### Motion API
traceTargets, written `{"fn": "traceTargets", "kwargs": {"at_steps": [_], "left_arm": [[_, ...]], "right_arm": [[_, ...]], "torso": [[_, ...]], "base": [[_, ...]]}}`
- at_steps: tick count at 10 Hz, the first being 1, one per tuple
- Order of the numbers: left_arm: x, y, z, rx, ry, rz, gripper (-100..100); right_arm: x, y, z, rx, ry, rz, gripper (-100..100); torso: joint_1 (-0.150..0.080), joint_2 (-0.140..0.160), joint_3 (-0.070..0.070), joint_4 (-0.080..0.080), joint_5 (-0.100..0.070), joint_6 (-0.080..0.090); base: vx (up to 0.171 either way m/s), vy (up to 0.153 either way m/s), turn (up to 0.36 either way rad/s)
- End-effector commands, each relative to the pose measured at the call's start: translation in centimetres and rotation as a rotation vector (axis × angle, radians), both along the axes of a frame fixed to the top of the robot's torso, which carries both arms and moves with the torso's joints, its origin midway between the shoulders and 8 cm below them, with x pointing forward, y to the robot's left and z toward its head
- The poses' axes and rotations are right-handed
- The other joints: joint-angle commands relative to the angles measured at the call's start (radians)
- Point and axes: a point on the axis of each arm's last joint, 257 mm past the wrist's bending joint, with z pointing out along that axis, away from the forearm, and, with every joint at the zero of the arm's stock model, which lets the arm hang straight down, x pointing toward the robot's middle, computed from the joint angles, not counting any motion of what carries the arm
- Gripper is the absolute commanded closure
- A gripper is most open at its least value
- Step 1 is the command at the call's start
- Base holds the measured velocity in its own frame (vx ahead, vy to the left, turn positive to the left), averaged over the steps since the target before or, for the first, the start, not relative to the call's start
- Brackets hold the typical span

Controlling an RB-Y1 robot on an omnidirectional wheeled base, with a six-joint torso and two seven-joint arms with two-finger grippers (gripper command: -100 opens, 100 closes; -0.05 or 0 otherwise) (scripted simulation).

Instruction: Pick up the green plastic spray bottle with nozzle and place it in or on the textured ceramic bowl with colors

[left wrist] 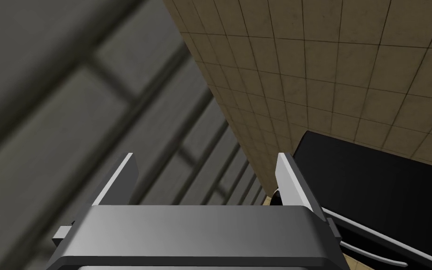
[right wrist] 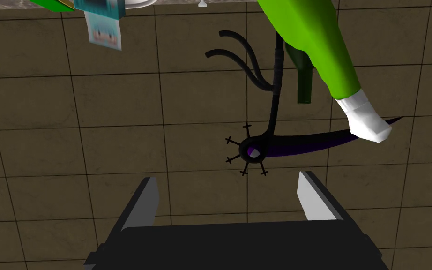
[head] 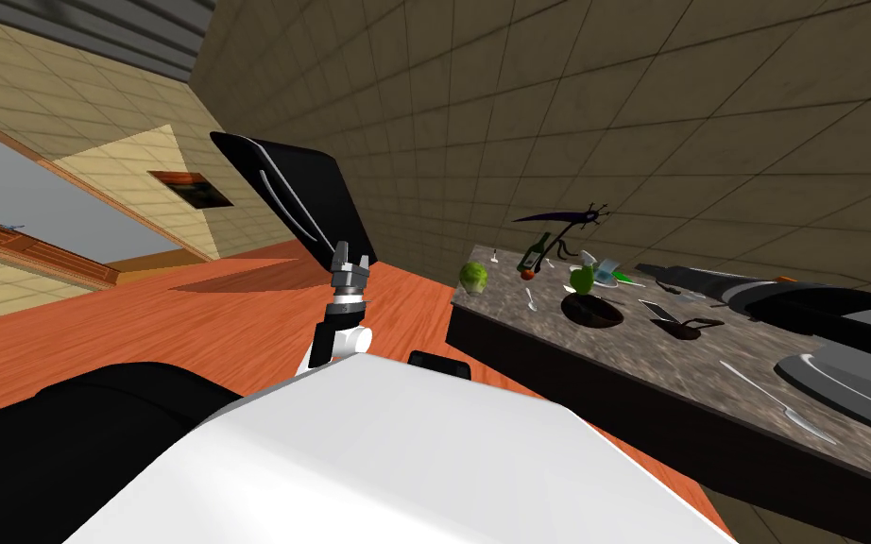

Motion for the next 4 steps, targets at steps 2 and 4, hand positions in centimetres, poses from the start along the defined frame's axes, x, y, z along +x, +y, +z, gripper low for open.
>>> {"fn": "traceTargets", "kwargs": {"at_steps": [2,4], "left_arm": [[0.00,0.00,0.00,0.000,0.000,0.000,0],[0.00,0.00,0.00,0.000,0.000,0.000,0]], "right_arm": [[0.00,0.00,0.00,0.000,0.000,0.000,0],[0.00,0.00,0.00,0.000,0.000,0.000,0]], "torso": [[0.000,0.000,0.000,0.000,0.000,0.000],[0.000,0.000,0.000,0.000,0.000,0.000]], "base": [[0.000,0.000,0.000],[0.000,0.000,0.000]]}}
